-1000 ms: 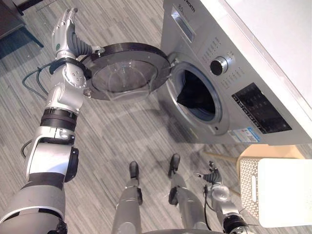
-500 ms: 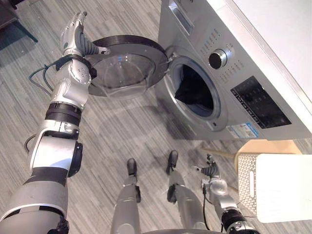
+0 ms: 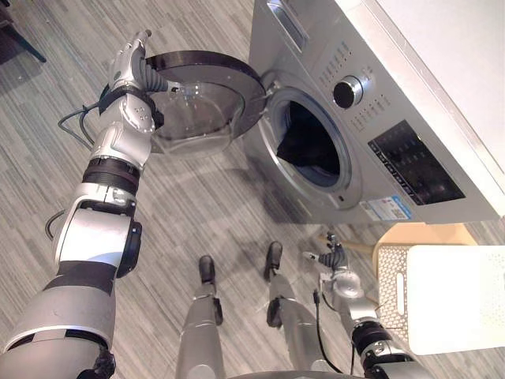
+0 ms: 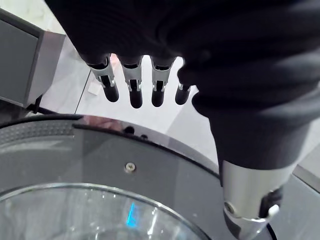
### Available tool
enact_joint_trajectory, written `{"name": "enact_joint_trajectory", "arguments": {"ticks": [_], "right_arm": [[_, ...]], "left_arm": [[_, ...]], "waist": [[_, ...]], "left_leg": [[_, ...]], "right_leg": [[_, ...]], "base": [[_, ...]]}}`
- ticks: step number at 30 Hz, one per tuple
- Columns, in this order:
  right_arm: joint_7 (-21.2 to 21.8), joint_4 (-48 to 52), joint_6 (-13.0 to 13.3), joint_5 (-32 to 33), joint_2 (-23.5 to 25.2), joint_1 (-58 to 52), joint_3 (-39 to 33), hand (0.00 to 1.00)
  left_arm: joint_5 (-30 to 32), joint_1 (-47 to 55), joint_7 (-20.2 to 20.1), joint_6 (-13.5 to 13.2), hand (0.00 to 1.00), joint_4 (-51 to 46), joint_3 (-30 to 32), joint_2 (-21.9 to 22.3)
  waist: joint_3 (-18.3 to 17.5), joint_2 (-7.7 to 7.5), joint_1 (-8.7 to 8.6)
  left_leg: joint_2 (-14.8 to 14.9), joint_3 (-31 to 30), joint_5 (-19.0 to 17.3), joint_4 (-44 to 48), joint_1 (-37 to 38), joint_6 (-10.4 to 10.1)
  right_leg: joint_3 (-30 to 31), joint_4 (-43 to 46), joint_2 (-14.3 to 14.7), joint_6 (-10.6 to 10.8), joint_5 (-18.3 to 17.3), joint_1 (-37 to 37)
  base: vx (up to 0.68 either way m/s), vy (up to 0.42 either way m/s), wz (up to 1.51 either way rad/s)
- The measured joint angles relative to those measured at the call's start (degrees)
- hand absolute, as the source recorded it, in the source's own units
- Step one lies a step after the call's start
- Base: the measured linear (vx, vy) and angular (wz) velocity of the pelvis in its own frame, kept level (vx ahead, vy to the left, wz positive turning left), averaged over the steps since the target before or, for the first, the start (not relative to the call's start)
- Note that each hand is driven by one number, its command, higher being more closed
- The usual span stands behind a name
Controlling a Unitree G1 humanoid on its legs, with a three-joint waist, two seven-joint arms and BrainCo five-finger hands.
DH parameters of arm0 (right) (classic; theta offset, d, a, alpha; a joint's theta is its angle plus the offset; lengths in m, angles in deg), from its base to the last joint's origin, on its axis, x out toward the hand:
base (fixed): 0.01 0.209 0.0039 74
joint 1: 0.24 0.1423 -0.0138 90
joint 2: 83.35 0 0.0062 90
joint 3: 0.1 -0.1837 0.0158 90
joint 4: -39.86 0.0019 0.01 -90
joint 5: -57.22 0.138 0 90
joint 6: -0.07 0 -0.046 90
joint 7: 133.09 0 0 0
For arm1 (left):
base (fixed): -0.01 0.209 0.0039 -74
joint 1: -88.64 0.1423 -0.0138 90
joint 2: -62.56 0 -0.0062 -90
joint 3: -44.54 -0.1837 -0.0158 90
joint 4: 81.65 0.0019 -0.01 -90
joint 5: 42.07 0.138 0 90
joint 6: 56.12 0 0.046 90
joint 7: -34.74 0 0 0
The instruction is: Pick up the laundry basket with both hands and put the clothes into the washing machine.
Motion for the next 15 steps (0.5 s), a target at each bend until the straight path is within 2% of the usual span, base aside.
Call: {"name": "enact_joint_trajectory", "arguments": {"ticks": [8, 15], "right_arm": [[0.75, -0.59, -0.91, 1.01, -0.98, 2.86, 0.0, 0.0], [1.03, -0.62, -1.04, 1.01, -0.93, 6.35, 0.17, 0.0]], "left_arm": [[1.01, 0.0, -0.43, -2.19, 0.0, 0.27, -3.02, -0.73], [0.97, 0.22, -0.97, -3.58, 0.0, 0.25, -5.87, -0.45]], "waist": [[-0.03, -0.06, 0.28], [-0.12, -0.18, 1.42]], "left_leg": [[0.63, -0.14, -0.15, 1.45, -1.62, -0.39], [0.51, -0.01, -0.78, 2.52, -1.9, -0.2]], "right_leg": [[-2.06, 0.01, 0.04, -0.44, 0.56, -0.71], [-2.16, 0.02, -0.14, -1.2, 0.96, -0.53]], "base": [[-0.04, 0.003, 0.02], [-0.01, 0.02, -0.01]]}}
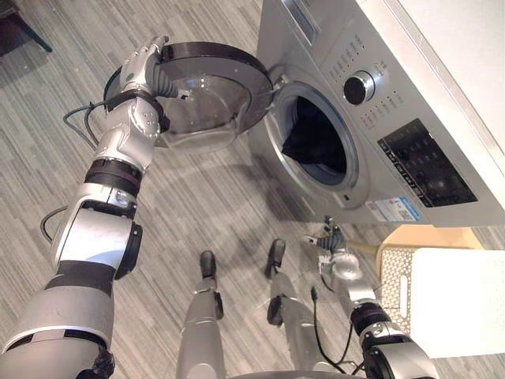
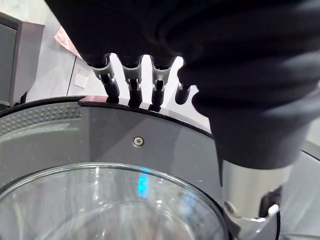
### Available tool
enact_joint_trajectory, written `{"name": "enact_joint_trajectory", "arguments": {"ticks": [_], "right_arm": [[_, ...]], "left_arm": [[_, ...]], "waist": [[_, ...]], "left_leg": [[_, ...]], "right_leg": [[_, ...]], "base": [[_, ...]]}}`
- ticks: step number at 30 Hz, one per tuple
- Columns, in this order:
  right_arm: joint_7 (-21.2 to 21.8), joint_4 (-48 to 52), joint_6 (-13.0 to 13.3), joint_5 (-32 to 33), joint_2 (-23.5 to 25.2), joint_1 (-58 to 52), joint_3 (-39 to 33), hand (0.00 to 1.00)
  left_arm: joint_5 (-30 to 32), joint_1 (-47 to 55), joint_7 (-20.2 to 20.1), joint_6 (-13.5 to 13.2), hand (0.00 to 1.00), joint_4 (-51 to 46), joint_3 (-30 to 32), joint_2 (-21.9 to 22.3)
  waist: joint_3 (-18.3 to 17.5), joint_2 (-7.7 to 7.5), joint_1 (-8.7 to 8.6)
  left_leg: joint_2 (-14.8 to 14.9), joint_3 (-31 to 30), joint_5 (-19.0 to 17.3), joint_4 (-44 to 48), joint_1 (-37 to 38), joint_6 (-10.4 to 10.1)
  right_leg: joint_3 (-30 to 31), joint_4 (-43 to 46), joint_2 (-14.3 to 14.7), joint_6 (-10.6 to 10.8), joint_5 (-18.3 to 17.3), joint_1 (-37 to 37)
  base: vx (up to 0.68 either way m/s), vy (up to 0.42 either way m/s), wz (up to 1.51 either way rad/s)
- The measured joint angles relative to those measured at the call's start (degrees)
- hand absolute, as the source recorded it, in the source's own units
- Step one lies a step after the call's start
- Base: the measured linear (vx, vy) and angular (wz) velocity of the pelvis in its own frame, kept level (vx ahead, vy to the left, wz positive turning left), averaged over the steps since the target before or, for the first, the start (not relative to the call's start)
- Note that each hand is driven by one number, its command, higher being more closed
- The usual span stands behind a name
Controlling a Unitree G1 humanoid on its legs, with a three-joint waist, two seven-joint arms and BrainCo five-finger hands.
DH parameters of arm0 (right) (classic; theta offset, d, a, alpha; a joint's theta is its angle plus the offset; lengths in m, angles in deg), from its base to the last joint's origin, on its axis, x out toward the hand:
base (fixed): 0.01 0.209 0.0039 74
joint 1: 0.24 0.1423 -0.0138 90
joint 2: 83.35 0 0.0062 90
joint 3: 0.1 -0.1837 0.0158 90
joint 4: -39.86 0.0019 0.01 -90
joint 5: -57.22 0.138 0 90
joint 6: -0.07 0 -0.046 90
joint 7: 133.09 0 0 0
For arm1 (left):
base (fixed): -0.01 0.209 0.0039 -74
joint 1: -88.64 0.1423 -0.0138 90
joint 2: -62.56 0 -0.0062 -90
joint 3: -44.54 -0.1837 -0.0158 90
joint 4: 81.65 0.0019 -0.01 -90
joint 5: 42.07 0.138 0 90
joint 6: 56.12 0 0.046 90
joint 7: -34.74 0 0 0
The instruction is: Pick up the laundry basket with both hands and put the clothes into the washing machine.
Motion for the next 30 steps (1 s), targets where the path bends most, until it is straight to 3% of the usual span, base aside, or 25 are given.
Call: {"name": "enact_joint_trajectory", "arguments": {"ticks": [5, 9, 11, 17, 23, 26, 30], "right_arm": [[0.07, -0.42, -0.27, -0.01, 0.12, 0.65, 0.03, 0.0], [0.27, -0.59, -0.52, -0.04, 0.56, -0.83, 0.07, 0.0], [0.95, -0.58, -0.6, -0.04, 0.86, -0.98, 0.06, 0.0], [1.22, 0.43, -1.97, -0.19, 1.89, -3.57, -0.63, 0.0], [1.21, 1.34, -2.88, -1.18, 2.4, -5.76, -1.39, 0.0], [1.18, 1.26, -3.1, -1.46, 2.67, -4.95, -3.15, 0.0], [1.09, 1.2, -3.54, -1.51, 2.54, -3.5, -3.25, 0.0]], "left_arm": [[-0.17, 2.56, 0.03, -0.31, 0.0, -0.5, -0.16, 1.08], [-3.02, 8.46, 0.14, -0.34, 0.0, -1.38, 1.27, 4.47], [-4.92, 11.82, 0.36, -0.41, 0.0, -2.97, 3.63, 6.18], [-13.53, 22.83, 1.7, -1.48, 0.0, -10.04, 5.02, 12.06], [-21.29, 35.22, 2.94, -2.82, 0.0, -15.63, 2.25, 20.99], [-26.0, 37.68, 2.54, -3.14, 0.0, -15.91, -2.52, 23.43], [-32.41, 39.37, 1.76, -3.15, 0.0, -15.92, -5.37, 26.07]], "waist": [[-0.96, -0.82, -0.07], [-4.5, -0.84, 0.09], [-4.58, -0.76, 0.24], [-5.94, 0.12, 1.24], [-7.33, 2.62, 1.61], [-7.46, 2.89, -0.16], [-7.38, 3.04, -3.9]], "left_leg": [[-0.21, 0.17, 0.01, -0.61, 1.37, 0.0], [-0.84, 0.33, 0.03, -2.26, 3.5, 0.02], [-1.14, 0.66, 0.02, -2.88, 5.66, 0.02], [-2.23, 1.27, -0.08, -4.87, 10.75, 0.25], [-4.44, 1.58, -0.12, -8.81, 18.01, 0.77], [-6.16, 2.87, 1.09, -11.92, 20.74, 1.54], [-8.39, 7.0, 1.48, -14.8, 24.69, 2.28]], "right_leg": [[-0.03, 0.0, -0.13, -0.48, -0.22, 1.11], [-0.01, 0.0, -0.51, -1.46, -0.81, 2.4], [0.07, 0.0, -0.78, -1.8, -1.0, 4.1], [0.03, -0.01, -1.82, -2.22, -1.61, 8.32], [0.45, -0.02, -3.59, -1.66, -2.51, 13.73], [1.39, -0.03, -4.72, -0.64, -2.04, 14.69], [5.36, -0.04, -6.27, 0.84, -1.1, 15.12]], "base": [[0.0, 0.005, 0.01], [0.01, 0.021, 0.02], [0.02, 0.04, 0.0], [0.02, 0.049, 0.04], [0.04, 0.06, 0.05], [0.02, 0.08, -0.07], [0.03, 0.081, -0.43]]}}
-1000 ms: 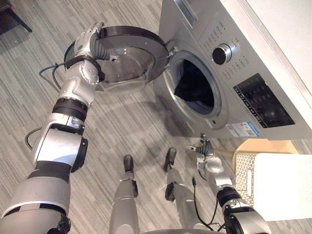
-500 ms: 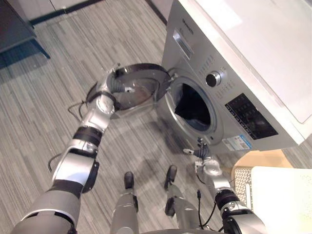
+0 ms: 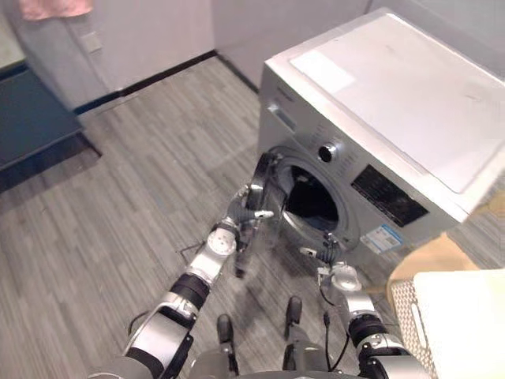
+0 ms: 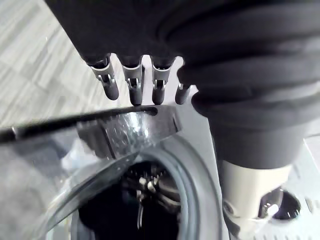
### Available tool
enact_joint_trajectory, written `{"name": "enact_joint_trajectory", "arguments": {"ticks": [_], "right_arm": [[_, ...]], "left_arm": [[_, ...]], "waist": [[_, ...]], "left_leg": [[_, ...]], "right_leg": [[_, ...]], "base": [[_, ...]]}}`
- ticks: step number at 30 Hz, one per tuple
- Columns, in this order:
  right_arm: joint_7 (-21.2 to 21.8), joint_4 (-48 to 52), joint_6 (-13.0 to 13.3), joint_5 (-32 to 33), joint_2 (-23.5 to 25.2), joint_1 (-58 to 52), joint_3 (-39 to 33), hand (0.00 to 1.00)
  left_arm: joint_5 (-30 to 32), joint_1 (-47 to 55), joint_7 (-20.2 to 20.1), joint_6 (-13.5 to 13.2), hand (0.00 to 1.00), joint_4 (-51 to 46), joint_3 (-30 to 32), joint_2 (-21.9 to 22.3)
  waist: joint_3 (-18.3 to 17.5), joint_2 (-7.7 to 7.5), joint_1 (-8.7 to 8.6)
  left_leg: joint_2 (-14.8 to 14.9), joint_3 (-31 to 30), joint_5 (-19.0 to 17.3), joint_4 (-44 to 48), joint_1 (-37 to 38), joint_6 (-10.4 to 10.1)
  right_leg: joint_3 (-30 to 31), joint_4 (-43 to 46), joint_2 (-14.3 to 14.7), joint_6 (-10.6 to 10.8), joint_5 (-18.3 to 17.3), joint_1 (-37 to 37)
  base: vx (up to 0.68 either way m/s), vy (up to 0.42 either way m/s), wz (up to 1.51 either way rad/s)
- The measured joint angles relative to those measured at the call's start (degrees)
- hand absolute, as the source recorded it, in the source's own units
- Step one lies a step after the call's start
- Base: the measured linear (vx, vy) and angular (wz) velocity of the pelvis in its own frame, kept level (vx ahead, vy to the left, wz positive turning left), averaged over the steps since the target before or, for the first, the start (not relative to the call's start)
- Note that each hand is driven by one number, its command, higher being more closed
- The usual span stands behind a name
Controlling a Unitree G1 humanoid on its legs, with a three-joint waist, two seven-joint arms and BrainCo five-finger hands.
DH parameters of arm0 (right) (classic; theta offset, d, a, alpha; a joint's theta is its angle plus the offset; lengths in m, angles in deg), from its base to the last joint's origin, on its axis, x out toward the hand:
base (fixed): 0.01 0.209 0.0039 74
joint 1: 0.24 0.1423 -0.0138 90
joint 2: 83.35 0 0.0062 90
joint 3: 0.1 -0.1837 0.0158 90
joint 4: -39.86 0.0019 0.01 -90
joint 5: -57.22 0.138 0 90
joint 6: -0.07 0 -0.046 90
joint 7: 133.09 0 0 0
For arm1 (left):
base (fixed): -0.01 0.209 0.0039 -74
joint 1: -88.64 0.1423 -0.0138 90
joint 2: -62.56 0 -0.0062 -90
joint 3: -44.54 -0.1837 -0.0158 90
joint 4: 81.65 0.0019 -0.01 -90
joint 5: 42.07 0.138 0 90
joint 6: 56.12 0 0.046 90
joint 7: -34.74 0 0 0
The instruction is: Pick up the laundry basket with both hands and put the clothes into the washing machine.
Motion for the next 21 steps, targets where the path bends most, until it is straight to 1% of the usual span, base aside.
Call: {"name": "enact_joint_trajectory", "arguments": {"ticks": [2, 3, 4, 5, 6, 7, 8, 9, 10, 11, 12, 13, 15, 16, 18, 19, 20, 21], "right_arm": [[-0.06, -1.46, -0.69, 0.03, -0.25, 1.03, 0.38, 0.0], [-0.18, -1.83, -0.69, 0.05, -0.43, 1.19, 0.4, 0.0], [-0.48, -3.37, -0.79, 0.07, -0.6, 2.19, 0.45, 0.0], [-0.71, -3.89, -1.06, 0.15, -0.73, 2.66, 0.44, 0.0], [-1.09, -3.95, -1.26, 0.26, -0.78, 3.05, 0.74, 0.0], [-1.25, -3.95, -1.43, 0.24, -0.91, 3.15, 0.51, 0.0], [-1.34, -3.93, -1.53, 0.13, -1.01, 3.19, 0.05, 0.0], [-1.32, -3.56, -1.84, -0.46, -1.01, 3.15, -1.52, 0.0], [-1.49, -2.97, -2.03, -1.48, -1.48, 2.44, -5.05, 0.0], [-1.61, -2.59, -2.24, -2.07, -2.1, 1.78, -7.07, 0.0], [-1.85, -2.03, -2.78, -3.06, -3.49, -0.33, -10.81, 0.0], [-2.77, -1.25, -3.06, -3.37, -4.51, -3.43, -14.84, 0.0], [-3.37, -0.8, -3.12, -4.8, -5.03, -8.43, -18.54, 0.0], [-3.58, -0.71, -3.12, -5.04, -4.77, -10.0, -19.12, 0.0], [-3.88, -0.85, -3.32, -5.29, -2.36, -14.67, -21.31, 0.0], [-3.87, -1.09, -3.39, -5.29, -1.68, -15.31, -21.31, 0.0], [-3.84, -1.88, -3.87, -5.28, 1.09, -16.18, -20.85, 0.0], [-3.83, -2.52, -3.97, -5.28, 1.67, -16.08, -20.7, 0.0]], "left_arm": [[-4.7, -0.13, -0.23, 0.04, 0.0, 0.02, -1.79, 1.93], [-6.6, -0.43, -0.28, 0.01, 0.0, 0.24, -3.13, 3.32], [-9.46, -1.88, -0.43, -0.02, 0.0, 0.91, -6.78, 5.16], [-11.13, -2.69, -0.49, -0.05, 0.0, 0.94, -8.62, 6.29], [-13.88, -4.92, -0.46, -0.11, 0.0, 1.46, -11.49, 9.35], [-16.31, -7.74, -0.42, -0.49, 0.0, 2.19, -13.45, 12.73], [-17.31, -9.24, -0.4, -0.78, 0.0, 2.28, -14.16, 14.24], [-18.38, -11.33, -0.5, -2.26, 0.0, 0.14, -17.01, 14.03], [-19.35, -13.07, -0.48, -2.98, 0.0, -0.76, -17.85, 14.02], [-19.45, -13.54, -0.44, -3.29, 0.0, -1.2, -17.88, 14.01], [-19.47, -13.7, -0.42, -3.53, 0.0, -2.39, -18.0, 14.02], [-19.46, -13.69, -0.43, -3.53, 0.0, -3.61, -18.23, 14.02], [-19.44, -13.68, -0.4, -3.73, 0.0, -5.05, -18.27, 14.02], [-19.42, -13.68, -0.41, -3.81, 0.0, -5.47, -18.47, 14.02], [-18.61, -13.63, -0.54, -3.89, 0.0, -7.55, -19.37, 14.01], [-18.23, -13.58, -0.54, -3.89, 0.0, -7.94, -19.36, 13.99], [-16.95, -12.67, -0.57, -3.92, 0.0, -9.35, -18.94, 13.89], [-16.74, -11.82, -0.63, -3.95, 0.0, -10.08, -18.88, 13.89]], "waist": [[0.05, 0.38, -2.12], [0.04, 1.07, -3.2], [0.23, 1.73, -4.45], [0.34, 2.05, -5.08], [0.36, 2.56, -6.24], [0.24, 3.07, -6.95], [0.22, 3.38, -7.37], [0.21, 3.85, -8.71], [0.02, 4.45, -9.09], [0.01, 4.6, -9.18], [-0.15, 5.13, -9.35], [-0.25, 5.49, -9.54], [-0.26, 5.52, -9.47], [-0.27, 5.53, -9.43], [-0.26, 5.67, -8.67], [-0.25, 5.69, -8.58], [-0.27, 5.75, -8.49], [-0.31, 5.81, -8.43]], "left_leg": [[-0.57, 2.53, -0.84, 0.03, 1.21, 1.08], [-0.75, 3.31, -1.12, 0.05, 1.44, 1.33], [-1.12, 4.47, -1.53, 0.09, 2.03, 1.49], [-1.23, 5.28, -1.88, 0.18, 2.3, 1.59], [-1.36, 7.23, -2.97, 0.9, 2.72, 1.6], [-1.17, 9.4, -4.33, 1.75, 3.45, 1.79], [-0.88, 10.52, -5.17, 2.59, 3.69, 1.82], [0.1, 13.26, -7.1, 4.65, 4.34, 1.77], [1.62, 15.18, -9.59, 7.25, 4.53, 1.22], [2.43, 16.1, -10.72, 8.49, 4.84, 0.86], [4.04, 16.71, -12.41, 10.45, 5.31, 0.07], [5.48, 16.79, -13.33, 11.33, 5.87, -0.57], [6.56, 16.63, -13.52, 10.73, 7.18, -0.92], [6.7, 16.5, -13.43, 10.29, 7.68, -1.04], [6.7, 16.2, -12.74, 8.41, 9.45, -1.83], [6.65, 16.0, -12.6, 8.17, 9.7, -1.73], [6.52, 14.61, -12.46, 7.99, 10.3, -1.61], [6.48, 14.0, -12.44, 8.02, 10.49, -1.58]], "right_leg": [[2.22, 0.0, -0.35, 0.22, -0.49, -0.05], [2.98, 0.01, -0.39, 0.83, -0.97, -0.07], [4.36, 0.02, -0.5, 0.89, -0.92, -0.17], [5.09, 0.02, -0.54, 1.03, -0.78, -0.28], [6.79, 0.03, -0.52, 1.27, -0.24, -0.56], [8.77, 0.03, -0.19, 1.06, 0.01, -0.76], [9.6, 0.03, 0.09, 1.03, -0.01, -0.78], [10.82, 0.04, 0.76, 0.81, -0.1, -0.73], [10.96, 0.04, 1.28, 0.36, -0.31, -0.5], [11.0, 0.05, 1.78, 0.04, -0.29, -0.24], [10.93, 0.05, 2.92, -0.48, -0.62, 0.52], [10.34, 0.06, 3.93, -0.46, -0.95, 1.45], [9.25, 0.07, 4.96, -0.6, -1.54, 2.65], [8.9, 0.07, 5.16, -0.58, -1.75, 3.08], [7.13, 0.07, 5.42, -0.52, -2.13, 4.36], [6.75, 0.07, 5.37, -0.49, -2.17, 4.69], [5.02, 0.07, 5.03, -0.33, -2.29, 6.01], [4.28, 0.06, 4.92, -0.26, -2.35, 6.47]], "base": [[0.06, 0.075, -0.56], [0.09, 0.064, -0.41], [0.09, 0.053, -0.4], [0.12, 0.064, -0.58], [0.14, 0.05, -0.85], [0.15, 0.045, -0.93], [0.17, 0.029, -1.15], [0.22, 0.0, -1.17], [0.19, -0.007, -1.16], [0.24, -0.041, -0.91], [0.21, -0.056, -0.48], [0.26, -0.072, -0.27], [0.17, -0.063, 0.01], [0.16, -0.055, 0.05], [0.12, -0.03, 0.11], [0.07, 0.007, 0.34], [0.03, 0.015, 0.37], [0.02, 0.024, 0.49]]}}
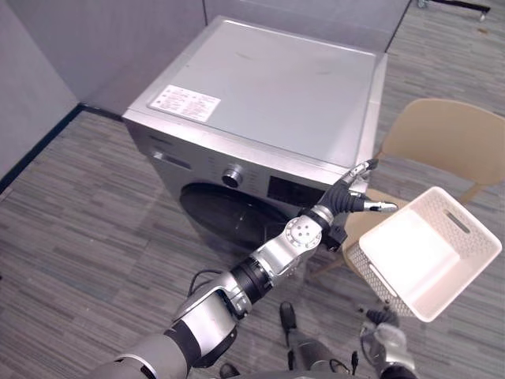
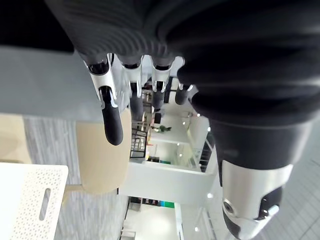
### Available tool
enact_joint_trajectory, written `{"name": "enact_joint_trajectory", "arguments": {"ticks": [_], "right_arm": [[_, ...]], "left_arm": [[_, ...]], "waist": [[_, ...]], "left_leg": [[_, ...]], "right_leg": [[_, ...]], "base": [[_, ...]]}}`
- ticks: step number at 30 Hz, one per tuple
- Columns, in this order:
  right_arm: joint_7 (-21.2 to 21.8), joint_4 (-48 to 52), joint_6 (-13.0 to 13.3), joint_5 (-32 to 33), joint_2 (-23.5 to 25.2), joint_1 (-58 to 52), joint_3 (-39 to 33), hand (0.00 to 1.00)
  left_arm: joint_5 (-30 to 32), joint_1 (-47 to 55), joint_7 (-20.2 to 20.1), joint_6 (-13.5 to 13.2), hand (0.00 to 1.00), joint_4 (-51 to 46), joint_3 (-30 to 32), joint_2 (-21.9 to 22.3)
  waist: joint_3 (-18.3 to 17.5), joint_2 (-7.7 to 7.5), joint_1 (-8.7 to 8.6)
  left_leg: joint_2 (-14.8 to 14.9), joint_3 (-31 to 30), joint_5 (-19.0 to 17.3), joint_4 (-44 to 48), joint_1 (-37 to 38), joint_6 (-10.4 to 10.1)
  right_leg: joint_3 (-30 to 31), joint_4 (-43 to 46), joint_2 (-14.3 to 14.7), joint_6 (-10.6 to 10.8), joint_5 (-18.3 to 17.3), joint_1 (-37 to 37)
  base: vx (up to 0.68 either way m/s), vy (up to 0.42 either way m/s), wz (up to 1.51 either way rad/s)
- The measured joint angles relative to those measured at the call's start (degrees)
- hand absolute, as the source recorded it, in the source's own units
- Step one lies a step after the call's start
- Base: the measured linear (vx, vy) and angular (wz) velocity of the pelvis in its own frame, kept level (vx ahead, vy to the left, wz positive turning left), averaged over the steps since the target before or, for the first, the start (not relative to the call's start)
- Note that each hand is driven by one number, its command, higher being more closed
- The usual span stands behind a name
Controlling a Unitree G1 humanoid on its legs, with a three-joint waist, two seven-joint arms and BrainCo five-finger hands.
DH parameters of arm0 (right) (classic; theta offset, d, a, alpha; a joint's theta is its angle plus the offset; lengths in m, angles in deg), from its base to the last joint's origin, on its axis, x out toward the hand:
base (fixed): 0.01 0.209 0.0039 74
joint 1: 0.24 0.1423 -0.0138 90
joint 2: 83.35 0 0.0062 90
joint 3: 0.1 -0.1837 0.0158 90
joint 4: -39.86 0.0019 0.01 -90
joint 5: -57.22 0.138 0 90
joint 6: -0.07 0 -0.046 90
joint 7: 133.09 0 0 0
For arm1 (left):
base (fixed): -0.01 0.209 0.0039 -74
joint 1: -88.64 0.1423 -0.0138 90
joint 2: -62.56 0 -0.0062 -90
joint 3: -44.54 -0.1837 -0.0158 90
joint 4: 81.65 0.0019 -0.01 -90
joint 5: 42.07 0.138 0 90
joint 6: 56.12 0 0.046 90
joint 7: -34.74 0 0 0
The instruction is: Pick up the laundry basket with both hands and put the clothes into the washing machine.
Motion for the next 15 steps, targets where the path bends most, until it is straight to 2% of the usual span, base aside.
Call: {"name": "enact_joint_trajectory", "arguments": {"ticks": [4, 6, 7, 8, 10, 13, 15], "right_arm": [[0.08, -3.77, -0.02, 0.1, 0.79, 1.82, 3.69, 0.0], [0.11, -5.62, 0.06, 0.31, 0.54, 3.67, 5.82, 0.0], [0.03, -6.04, 0.49, 0.6, 0.59, 4.08, 7.58, 0.0], [0.02, -6.01, 0.89, 0.67, 0.57, 4.07, 8.13, 0.0], [-0.29, -5.21, 1.55, 1.12, 0.09, 3.63, 8.84, 0.0], [-0.38, -4.75, 2.55, 1.03, -0.16, 3.08, 11.23, 0.0], [-0.16, -4.76, 2.71, 1.0, -0.2, 2.78, 12.34, 0.0]], "left_arm": [[3.93, 12.58, -1.5, -0.43, 0.0, -6.08, 2.78, -0.7], [7.83, 24.44, -3.05, -0.08, 0.0, -10.95, 8.88, -3.29], [11.06, 31.41, -2.09, -0.05, 0.0, -12.21, 14.67, -4.96], [12.71, 34.26, -1.01, 0.04, 0.0, -11.97, 18.2, -5.43], [16.6, 41.91, 3.05, 1.15, 0.0, -8.72, 29.14, -7.64], [19.52, 47.09, 2.45, 2.54, 0.0, -1.48, 33.66, -12.33], [20.28, 48.26, 2.5, 3.48, 0.0, 3.63, 37.16, -12.21]], "waist": [[-0.22, 0.76, 2.28], [-0.2, 1.04, 3.13], [-0.17, 0.98, 3.25], [-0.11, 0.89, 3.47], [-0.01, 0.53, 6.6], [0.09, 0.13, 7.88], [0.07, -0.47, 7.91]], "left_leg": [[-0.95, -4.11, 0.8, -0.61, 0.69, 0.5], [-1.58, -7.25, 2.65, -2.68, 1.53, 0.16], [-1.56, -9.1, 3.46, -3.94, 1.97, 0.15], [-1.51, -10.09, 3.75, -4.24, 1.91, 0.17], [-1.46, -11.7, 4.64, -5.19, 2.02, 0.28], [-2.02, -13.0, 5.09, -6.09, 2.24, 0.29], [-2.32, -13.07, 5.27, -6.13, 2.35, 0.57]], "right_leg": [[-3.8, -0.04, -1.31, 0.35, -0.94, 2.69], [-6.67, -0.04, -1.81, 0.17, -1.06, 4.27], [-8.25, -0.06, -1.7, -0.04, -1.2, 5.08], [-8.86, -0.1, -1.67, -0.08, -1.22, 5.43], [-9.9, -0.35, -1.38, -0.13, -1.26, 6.18], [-10.54, -0.4, -1.75, -0.16, -1.3, 6.53], [-10.7, -0.41, -1.99, -0.26, -1.45, 6.68]], "base": [[-0.01, 0.02, 0.51], [-0.03, -0.001, 0.73], [-0.02, -0.015, 0.68], [-0.04, -0.022, 0.66], [-0.06, -0.027, 0.46], [-0.08, -0.008, 0.18], [-0.07, 0.001, 0.02]]}}
